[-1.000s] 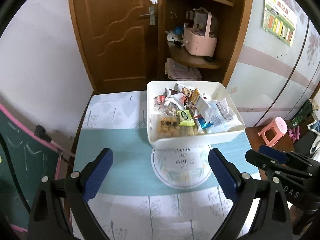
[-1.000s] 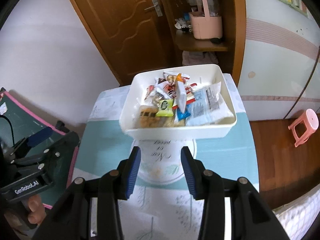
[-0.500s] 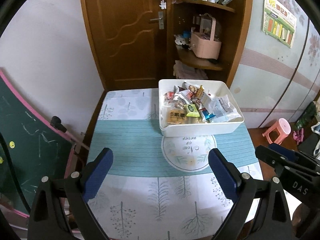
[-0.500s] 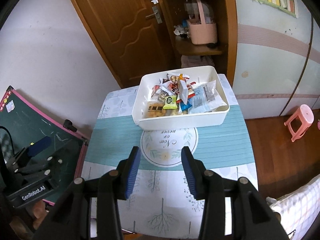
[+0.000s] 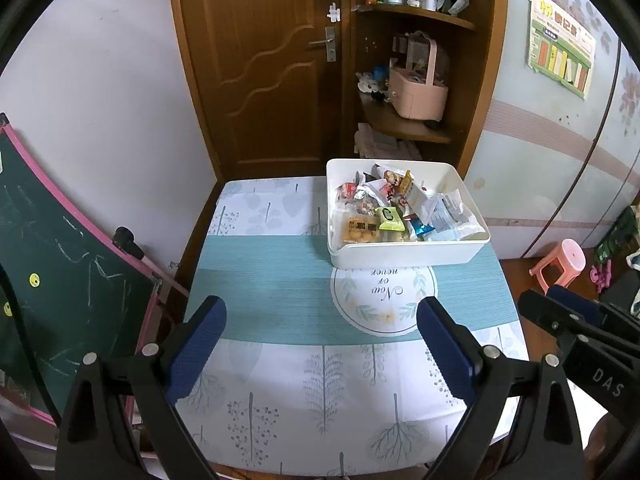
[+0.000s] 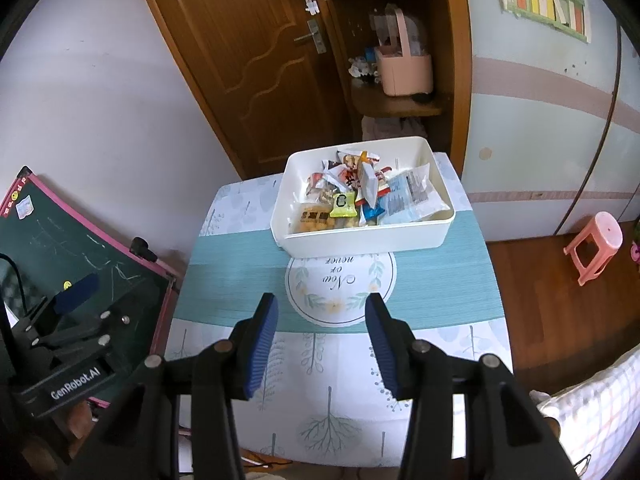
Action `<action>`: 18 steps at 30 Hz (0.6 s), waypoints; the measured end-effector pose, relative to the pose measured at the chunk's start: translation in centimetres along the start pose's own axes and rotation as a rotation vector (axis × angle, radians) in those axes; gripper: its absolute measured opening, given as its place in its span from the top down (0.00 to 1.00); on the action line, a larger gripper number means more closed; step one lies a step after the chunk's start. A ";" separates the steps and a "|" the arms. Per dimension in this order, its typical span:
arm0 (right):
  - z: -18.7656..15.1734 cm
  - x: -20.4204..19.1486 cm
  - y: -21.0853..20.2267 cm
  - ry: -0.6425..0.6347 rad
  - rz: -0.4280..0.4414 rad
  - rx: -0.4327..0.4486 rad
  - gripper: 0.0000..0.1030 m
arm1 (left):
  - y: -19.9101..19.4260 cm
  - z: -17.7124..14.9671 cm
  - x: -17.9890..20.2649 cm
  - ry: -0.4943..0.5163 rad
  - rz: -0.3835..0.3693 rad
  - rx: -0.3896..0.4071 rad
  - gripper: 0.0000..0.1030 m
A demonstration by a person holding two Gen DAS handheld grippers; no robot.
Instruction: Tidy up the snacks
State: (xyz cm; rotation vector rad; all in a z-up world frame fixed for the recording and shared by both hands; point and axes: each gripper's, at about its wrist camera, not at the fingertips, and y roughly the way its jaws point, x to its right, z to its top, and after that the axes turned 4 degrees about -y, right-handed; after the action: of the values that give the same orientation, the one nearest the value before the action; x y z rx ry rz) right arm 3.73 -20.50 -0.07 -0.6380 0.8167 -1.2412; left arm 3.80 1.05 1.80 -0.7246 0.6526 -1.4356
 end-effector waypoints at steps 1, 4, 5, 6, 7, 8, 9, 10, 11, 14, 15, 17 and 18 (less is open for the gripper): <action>0.0 -0.1 -0.1 -0.002 0.000 0.003 0.55 | -0.1 -0.1 0.0 0.001 0.000 -0.001 0.07; -0.1 -0.6 -0.4 -0.015 0.000 0.010 0.55 | -0.2 -0.2 -0.1 0.004 -0.002 -0.005 0.07; -0.2 -0.7 -0.4 -0.018 0.000 0.011 0.55 | -0.2 -0.2 -0.2 0.005 -0.003 -0.007 0.07; -0.2 -0.9 -0.5 -0.022 0.000 0.012 0.55 | -0.2 -0.2 -0.2 0.007 -0.004 -0.007 0.07; -0.2 -1.0 -0.6 -0.023 0.000 0.014 0.55 | -0.3 -0.3 -0.2 0.009 -0.003 -0.008 0.07; -0.3 -1.1 -0.7 -0.024 0.000 0.018 0.55 | -0.3 -0.3 -0.1 0.007 -0.003 -0.008 0.07; -0.3 -1.2 -0.8 -0.025 0.000 0.020 0.55 | -0.3 -0.3 -0.1 0.006 -0.002 -0.008 0.07; -0.3 -1.2 -0.9 -0.024 -0.001 0.021 0.55 | -0.4 -0.3 0.0 0.006 -0.002 -0.008 0.07; -0.3 -1.3 -0.9 -0.024 -0.002 0.023 0.55 | -0.4 -0.3 0.0 0.005 -0.002 -0.008 0.07; -0.4 -1.4 -1.1 -0.024 -0.002 0.025 0.55 | -0.4 -0.4 0.1 0.002 0.000 -0.007 0.07; -0.5 -1.5 -1.2 -0.024 -0.002 0.027 0.55 | -0.4 -0.4 0.2 0.001 0.001 -0.008 0.07; -0.5 -1.6 -1.3 -0.026 -0.003 0.029 0.55 | -0.4 -0.4 0.2 0.000 0.001 -0.009 0.07; -0.5 -1.6 -1.3 -0.026 -0.003 0.028 0.55 | -0.4 -0.4 0.2 0.001 0.000 -0.010 0.07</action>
State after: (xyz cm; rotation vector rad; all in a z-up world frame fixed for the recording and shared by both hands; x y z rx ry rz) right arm 2.37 -19.18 0.97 -0.6320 0.7760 -1.2428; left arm 3.24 0.80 1.82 -0.7318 0.6614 -1.4340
